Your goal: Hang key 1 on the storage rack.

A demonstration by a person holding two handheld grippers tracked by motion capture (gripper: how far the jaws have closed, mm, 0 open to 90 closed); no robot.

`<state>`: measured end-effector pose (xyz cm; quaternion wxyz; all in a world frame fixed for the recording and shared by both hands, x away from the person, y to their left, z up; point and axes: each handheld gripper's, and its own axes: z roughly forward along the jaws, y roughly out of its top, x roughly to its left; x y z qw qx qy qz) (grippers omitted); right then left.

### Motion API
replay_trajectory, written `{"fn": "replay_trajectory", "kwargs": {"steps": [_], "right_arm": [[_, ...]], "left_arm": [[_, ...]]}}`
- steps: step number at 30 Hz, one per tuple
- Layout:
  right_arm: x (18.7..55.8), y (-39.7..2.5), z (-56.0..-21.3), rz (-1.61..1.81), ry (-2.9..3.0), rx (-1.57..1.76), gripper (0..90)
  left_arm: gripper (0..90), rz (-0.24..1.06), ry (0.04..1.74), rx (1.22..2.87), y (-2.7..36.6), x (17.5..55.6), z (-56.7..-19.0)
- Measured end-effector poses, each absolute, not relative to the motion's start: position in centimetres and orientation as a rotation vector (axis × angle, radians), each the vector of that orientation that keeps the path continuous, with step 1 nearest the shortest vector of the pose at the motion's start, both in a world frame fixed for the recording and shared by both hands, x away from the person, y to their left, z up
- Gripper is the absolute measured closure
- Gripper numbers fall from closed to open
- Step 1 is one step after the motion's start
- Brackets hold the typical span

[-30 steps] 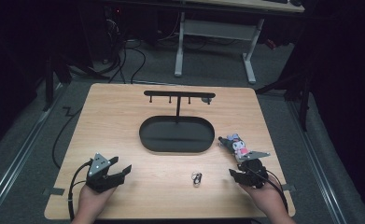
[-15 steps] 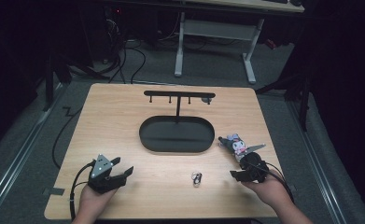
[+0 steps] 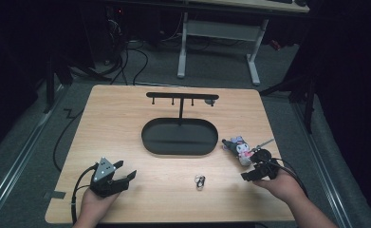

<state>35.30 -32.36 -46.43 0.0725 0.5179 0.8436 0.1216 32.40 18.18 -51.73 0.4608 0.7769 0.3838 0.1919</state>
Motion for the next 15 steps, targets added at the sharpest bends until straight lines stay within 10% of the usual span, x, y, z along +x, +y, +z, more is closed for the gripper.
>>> {"fn": "replay_trajectory", "kwargs": {"steps": [15], "right_arm": [[38.9,-33.6,-46.0,0.338,2.529,1.638,21.4]], "left_arm": [[35.7,0.463,0.928,1.925,17.9,32.4,-51.7]]}}
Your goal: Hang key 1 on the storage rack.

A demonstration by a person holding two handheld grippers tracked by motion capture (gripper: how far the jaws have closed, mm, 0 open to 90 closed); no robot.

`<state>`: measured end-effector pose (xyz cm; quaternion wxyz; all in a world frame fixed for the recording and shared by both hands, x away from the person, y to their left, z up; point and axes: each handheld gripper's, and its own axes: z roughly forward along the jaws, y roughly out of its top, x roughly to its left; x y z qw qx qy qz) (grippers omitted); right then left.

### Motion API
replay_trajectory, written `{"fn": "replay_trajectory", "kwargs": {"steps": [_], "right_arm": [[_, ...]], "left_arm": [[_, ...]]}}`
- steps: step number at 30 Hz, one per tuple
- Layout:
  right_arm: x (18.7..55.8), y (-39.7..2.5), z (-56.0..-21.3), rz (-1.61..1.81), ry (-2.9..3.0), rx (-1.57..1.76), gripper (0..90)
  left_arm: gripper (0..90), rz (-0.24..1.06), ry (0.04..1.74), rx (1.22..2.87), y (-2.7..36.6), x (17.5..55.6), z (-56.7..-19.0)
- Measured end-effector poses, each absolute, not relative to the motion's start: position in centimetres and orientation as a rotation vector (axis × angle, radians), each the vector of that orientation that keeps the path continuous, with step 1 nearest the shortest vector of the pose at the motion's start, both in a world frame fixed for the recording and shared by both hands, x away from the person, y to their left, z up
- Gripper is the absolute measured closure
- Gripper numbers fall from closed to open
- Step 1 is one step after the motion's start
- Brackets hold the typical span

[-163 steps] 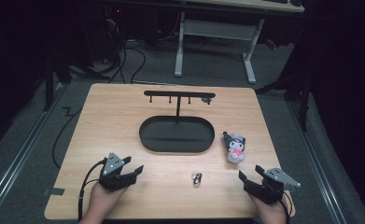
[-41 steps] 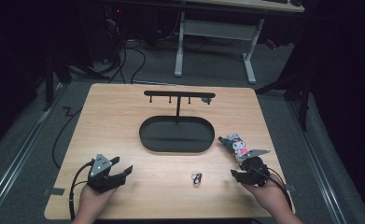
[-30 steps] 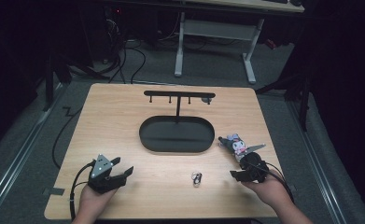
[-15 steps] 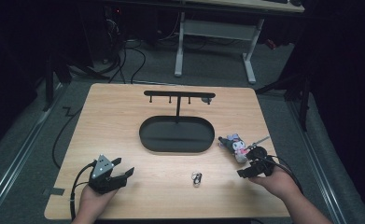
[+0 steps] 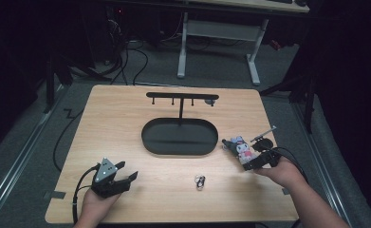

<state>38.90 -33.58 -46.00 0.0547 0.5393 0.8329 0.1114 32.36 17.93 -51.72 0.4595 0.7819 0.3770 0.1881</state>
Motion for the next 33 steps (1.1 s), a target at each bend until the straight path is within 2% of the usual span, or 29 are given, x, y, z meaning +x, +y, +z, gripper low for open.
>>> {"fn": "replay_trajectory", "kwargs": {"steps": [20,25,26,29,31,33], "right_arm": [[42.3,-32.9,-47.7,0.308,2.551,1.678,22.6],[42.6,-32.6,-48.3,0.283,2.573,1.663,29.1],[42.6,-32.4,-48.5,0.272,2.569,1.652,33.8],[42.6,-32.3,-48.6,0.267,2.579,1.66,35.7],[42.7,-32.1,-48.8,0.244,2.575,1.666,45.0],[42.5,-31.9,-48.5,0.244,2.564,1.653,47.7]], "left_arm": [[35.7,0.46,0.925,1.92,18.2,32.5,-51.7],[35.7,0.46,0.924,1.925,18.2,32.6,-51.7],[35.7,0.46,0.923,1.925,18.2,32.6,-51.7],[35.7,0.46,0.921,1.925,18.3,32.6,-51.7],[35.7,0.462,0.921,1.925,18.3,32.6,-51.7],[35.7,0.461,0.923,1.925,18.3,32.6,-51.7]]}}
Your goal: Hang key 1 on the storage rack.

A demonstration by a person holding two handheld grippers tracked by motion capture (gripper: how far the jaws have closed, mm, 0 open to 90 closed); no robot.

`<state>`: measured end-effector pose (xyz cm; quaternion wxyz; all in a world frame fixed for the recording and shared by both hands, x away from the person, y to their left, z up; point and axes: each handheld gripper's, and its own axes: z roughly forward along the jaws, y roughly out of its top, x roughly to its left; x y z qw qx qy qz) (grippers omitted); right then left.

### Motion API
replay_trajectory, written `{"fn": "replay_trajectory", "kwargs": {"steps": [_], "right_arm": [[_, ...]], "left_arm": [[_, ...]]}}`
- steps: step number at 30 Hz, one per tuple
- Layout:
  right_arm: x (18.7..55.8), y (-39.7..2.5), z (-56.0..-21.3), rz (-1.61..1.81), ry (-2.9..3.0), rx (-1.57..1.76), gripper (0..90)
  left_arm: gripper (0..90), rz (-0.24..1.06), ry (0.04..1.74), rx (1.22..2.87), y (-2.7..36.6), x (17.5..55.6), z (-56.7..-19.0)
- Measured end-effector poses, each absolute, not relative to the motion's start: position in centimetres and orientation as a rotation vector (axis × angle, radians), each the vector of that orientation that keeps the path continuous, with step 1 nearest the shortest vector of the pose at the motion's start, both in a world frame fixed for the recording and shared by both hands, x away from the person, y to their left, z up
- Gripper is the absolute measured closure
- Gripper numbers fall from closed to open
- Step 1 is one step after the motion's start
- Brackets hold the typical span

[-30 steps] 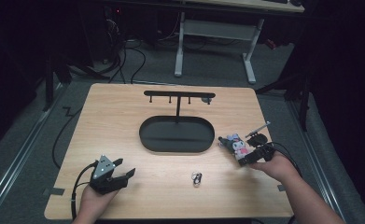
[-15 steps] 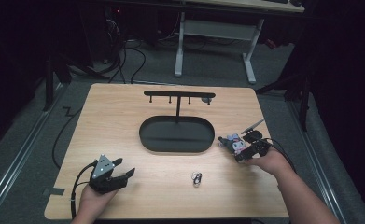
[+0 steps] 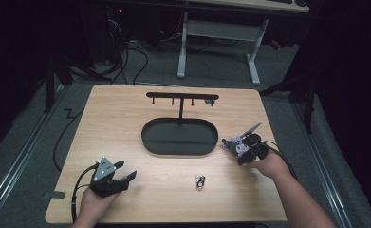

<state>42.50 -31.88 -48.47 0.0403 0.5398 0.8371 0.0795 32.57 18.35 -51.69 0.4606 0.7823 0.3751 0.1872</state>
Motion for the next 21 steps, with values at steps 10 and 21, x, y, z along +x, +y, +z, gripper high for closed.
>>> {"fn": "replay_trajectory", "kwargs": {"steps": [10,21], "right_arm": [[41.0,-31.4,-45.7,0.291,2.557,1.628,48.2],[39.5,-29.5,-42.7,0.321,2.578,1.59,47.9]], "left_arm": [[35.7,0.464,0.921,1.923,18.3,32.6,-51.6],[35.7,0.466,0.914,1.919,18.4,32.5,-51.5]]}}
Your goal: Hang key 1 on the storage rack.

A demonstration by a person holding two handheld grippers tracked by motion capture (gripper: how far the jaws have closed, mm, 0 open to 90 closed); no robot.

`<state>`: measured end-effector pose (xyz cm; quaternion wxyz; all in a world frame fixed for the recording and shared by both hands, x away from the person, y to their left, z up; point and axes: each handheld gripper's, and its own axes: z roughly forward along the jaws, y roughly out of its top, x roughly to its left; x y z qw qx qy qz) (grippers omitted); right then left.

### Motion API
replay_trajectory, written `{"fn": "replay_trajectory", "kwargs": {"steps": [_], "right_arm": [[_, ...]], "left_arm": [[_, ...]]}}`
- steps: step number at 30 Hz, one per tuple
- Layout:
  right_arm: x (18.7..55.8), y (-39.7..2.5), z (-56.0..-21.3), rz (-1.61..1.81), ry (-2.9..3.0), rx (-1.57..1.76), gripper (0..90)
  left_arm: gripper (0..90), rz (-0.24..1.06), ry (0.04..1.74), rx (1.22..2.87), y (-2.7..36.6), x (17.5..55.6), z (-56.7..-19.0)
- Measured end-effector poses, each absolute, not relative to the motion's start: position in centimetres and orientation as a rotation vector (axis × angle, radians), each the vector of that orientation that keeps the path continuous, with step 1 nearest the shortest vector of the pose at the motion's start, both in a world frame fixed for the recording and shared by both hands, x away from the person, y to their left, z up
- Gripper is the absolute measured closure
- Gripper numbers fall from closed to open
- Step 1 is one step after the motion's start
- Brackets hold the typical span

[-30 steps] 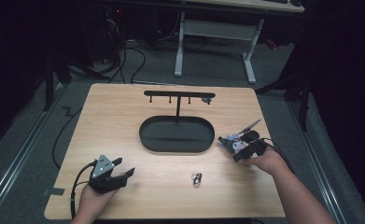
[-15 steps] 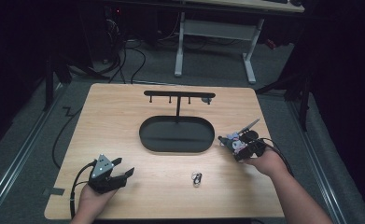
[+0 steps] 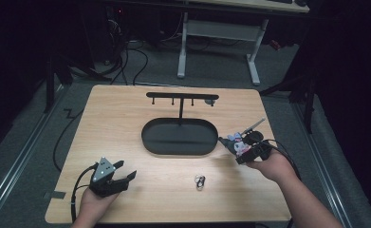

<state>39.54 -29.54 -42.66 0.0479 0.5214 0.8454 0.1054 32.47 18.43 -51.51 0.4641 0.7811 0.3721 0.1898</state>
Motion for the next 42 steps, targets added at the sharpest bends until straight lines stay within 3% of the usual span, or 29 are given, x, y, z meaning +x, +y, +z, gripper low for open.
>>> {"fn": "replay_trajectory", "kwargs": {"steps": [16,28,42], "right_arm": [[38.7,-27.0,-38.5,0.336,2.602,1.524,47.8],[38.6,-26.7,-38.0,0.333,2.606,1.536,47.8],[41.1,-24.8,-34.8,0.351,2.62,1.476,47.8]], "left_arm": [[35.7,0.464,0.915,1.906,18.5,32.4,-51.4],[35.7,0.46,0.909,1.919,18.5,32.4,-51.4],[35.7,0.466,0.91,1.921,18.5,32.5,-51.5]]}}
